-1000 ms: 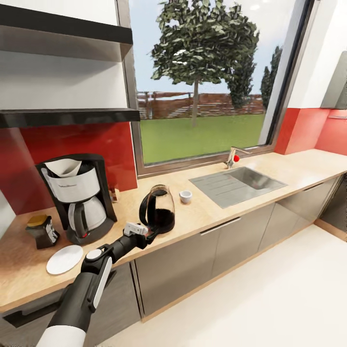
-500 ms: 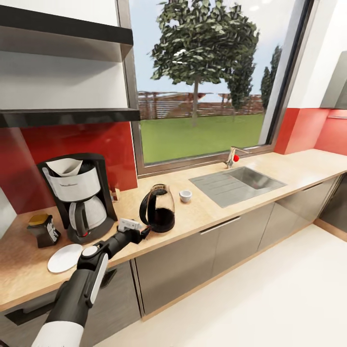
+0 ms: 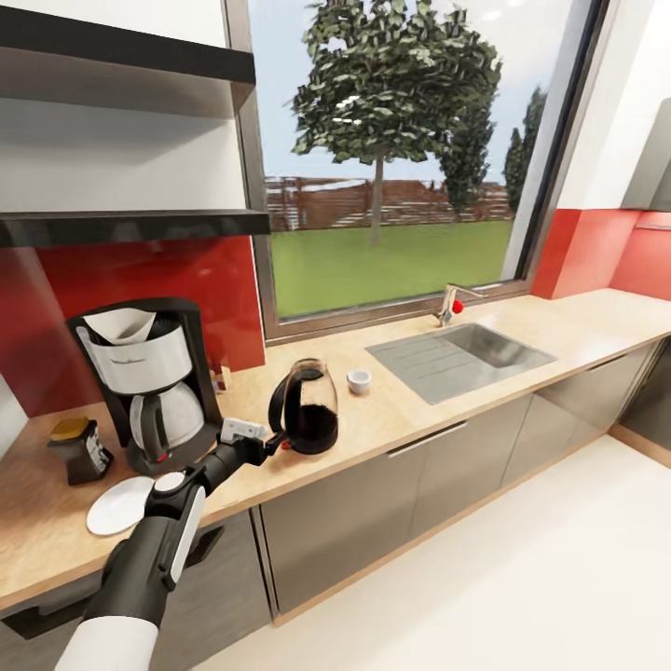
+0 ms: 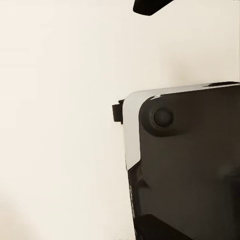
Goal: Set up a coffee station on the kitchen countertop: keep the coffee maker on the countertop, move the bottle of coffee from the kitchen shelf to the counter next to the coffee maker, place a paper coffee filter on top of the coffee maker, put the saucer next to the coffee maker with the coffee cup on the saucer, and place the electric kettle next to the coffee maker.
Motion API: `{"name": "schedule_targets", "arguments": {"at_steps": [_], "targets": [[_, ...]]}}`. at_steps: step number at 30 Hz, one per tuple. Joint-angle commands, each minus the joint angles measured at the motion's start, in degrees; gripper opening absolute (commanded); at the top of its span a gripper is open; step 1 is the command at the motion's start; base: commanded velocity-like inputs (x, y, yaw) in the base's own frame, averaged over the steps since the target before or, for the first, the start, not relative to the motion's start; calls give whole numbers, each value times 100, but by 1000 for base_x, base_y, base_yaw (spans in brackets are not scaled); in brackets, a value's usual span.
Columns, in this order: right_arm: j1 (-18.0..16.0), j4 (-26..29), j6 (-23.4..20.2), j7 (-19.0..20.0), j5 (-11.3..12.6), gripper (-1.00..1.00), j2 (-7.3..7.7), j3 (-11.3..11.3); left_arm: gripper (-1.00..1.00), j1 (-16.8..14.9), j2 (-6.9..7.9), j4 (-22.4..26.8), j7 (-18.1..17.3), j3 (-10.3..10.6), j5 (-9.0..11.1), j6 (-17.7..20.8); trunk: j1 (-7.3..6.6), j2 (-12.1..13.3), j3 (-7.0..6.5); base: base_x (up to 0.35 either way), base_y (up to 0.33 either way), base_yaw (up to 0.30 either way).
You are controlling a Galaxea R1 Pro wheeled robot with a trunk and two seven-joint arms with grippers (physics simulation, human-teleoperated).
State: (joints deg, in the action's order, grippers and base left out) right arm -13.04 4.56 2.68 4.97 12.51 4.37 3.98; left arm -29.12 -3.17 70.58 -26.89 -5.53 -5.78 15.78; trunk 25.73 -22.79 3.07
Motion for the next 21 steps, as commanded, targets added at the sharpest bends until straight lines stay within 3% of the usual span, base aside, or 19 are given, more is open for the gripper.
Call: {"name": "schedule_targets", "arguments": {"at_steps": [1,14,21], "targets": [[-6,-9,22,21,59,100,3,41,100,-4,-9,8,-54,-22,-58,21,5,-13,13,136,0,0],[-6,-16,22,21,59,100,1,41,100,56,-15,3,-50,-22,-55,14,5,-13,13,33,0,0],[-6,-16,22,21,59,100,2,41,100,63,-25,0,-45,8,-49,16,5,-13,13,188,0,0]]}}
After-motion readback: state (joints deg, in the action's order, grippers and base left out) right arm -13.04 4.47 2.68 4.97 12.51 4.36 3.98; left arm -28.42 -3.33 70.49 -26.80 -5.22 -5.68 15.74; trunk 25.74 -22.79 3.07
